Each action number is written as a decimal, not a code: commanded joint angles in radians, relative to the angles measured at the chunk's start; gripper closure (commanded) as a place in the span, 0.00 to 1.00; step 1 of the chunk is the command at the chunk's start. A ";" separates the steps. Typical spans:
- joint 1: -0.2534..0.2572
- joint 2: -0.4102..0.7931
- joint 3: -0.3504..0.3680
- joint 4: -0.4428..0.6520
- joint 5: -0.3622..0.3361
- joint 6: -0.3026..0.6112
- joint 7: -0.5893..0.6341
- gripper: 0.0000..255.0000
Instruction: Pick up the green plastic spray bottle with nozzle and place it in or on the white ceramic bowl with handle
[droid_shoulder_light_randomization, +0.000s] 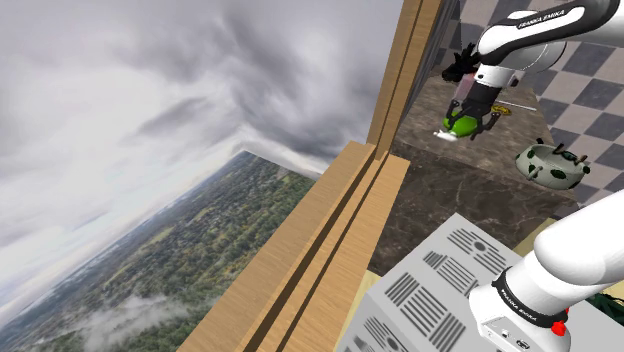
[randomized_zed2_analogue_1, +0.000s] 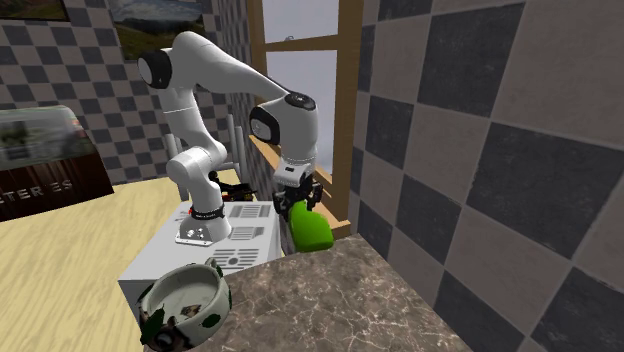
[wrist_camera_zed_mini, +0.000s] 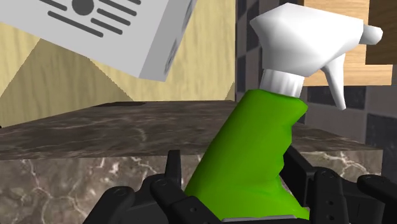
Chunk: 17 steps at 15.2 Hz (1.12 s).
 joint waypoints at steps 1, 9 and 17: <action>0.000 -0.011 0.001 0.016 -0.004 -0.026 0.004 1.00; 0.000 -0.040 0.007 0.096 -0.012 -0.134 0.019 1.00; -0.055 -0.086 -0.060 0.091 -0.058 -0.178 -0.082 1.00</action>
